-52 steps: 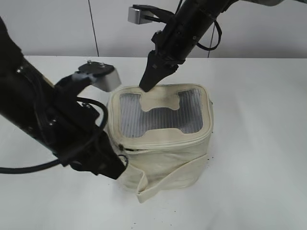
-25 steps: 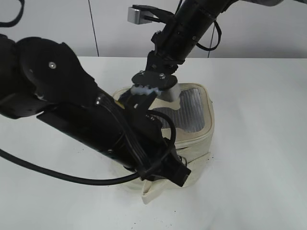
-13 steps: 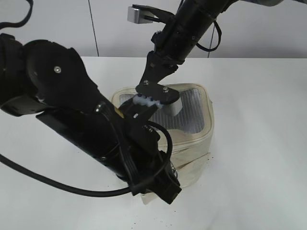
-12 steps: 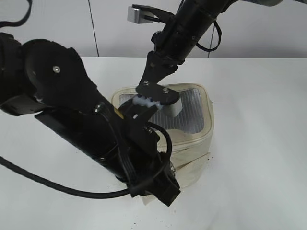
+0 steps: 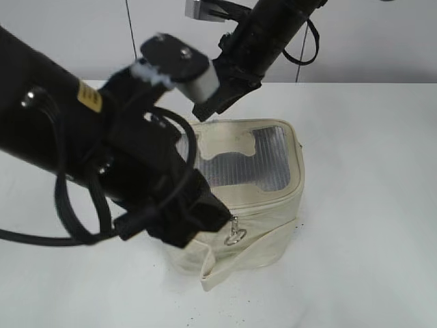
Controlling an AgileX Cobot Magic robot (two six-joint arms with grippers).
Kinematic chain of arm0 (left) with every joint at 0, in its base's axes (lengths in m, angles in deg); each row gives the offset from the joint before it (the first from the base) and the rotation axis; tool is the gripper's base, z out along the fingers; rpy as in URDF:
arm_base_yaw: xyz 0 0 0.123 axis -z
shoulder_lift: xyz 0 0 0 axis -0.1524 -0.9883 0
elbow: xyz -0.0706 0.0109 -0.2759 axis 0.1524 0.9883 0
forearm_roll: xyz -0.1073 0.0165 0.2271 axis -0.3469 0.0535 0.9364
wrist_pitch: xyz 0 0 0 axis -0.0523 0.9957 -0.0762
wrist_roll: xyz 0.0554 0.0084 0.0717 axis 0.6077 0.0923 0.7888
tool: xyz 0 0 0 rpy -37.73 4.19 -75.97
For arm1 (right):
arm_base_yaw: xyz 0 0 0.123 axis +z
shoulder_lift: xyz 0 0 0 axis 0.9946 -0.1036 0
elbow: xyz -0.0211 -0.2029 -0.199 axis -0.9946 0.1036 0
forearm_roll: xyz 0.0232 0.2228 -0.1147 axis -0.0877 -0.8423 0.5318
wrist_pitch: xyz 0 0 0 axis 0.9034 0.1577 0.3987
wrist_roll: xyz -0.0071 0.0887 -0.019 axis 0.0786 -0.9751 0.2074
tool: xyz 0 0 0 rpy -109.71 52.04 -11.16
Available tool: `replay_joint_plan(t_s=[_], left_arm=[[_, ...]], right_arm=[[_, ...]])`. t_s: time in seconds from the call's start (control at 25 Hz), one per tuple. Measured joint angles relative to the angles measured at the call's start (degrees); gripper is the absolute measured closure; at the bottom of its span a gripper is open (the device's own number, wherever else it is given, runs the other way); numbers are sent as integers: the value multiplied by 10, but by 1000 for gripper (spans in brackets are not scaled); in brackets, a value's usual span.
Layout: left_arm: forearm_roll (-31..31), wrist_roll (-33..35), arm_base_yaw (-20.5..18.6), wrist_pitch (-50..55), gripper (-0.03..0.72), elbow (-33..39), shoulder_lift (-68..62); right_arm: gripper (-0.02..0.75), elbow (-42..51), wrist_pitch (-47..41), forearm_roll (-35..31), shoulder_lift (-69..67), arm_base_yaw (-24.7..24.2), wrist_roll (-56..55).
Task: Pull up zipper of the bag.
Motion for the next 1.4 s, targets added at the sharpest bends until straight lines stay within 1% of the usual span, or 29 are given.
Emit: replay_joint_plan(t_s=[0.08, 0.32, 0.48, 0.6, 0.72, 0.92, 1.08, 1.24, 1.4], left_arm=[[6, -1, -23, -10, 278, -3, 10], [10, -2, -125, -19, 277, -36, -13], [12, 7, -167, -20, 277, -87, -63], [12, 20, -178, -13, 272, -129, -115], [6, 24, -178, 15, 267, -183, -172], [-40, 52, -178, 59, 264, -288, -251], [-78, 78, -178, 117, 264, -361, -311], [-105, 83, -178, 158, 264, -414, -361], [-109, 84, -178, 170, 264, -446, -385]], right_arm=[[309, -14, 0, 13, 0, -1, -16], [300, -20, 1, 89, 26, -15, -54], [300, -20, 1, 117, 55, -41, -81], [300, -3, 1, 122, 77, -63, -93], [300, 41, 1, 122, 105, -87, -118], [300, 165, 2, 117, 177, -144, -136], [300, 276, 3, 96, 234, -183, -137], [300, 381, 39, 77, 280, -188, -128], [300, 485, 126, 22, 312, -187, -89]])
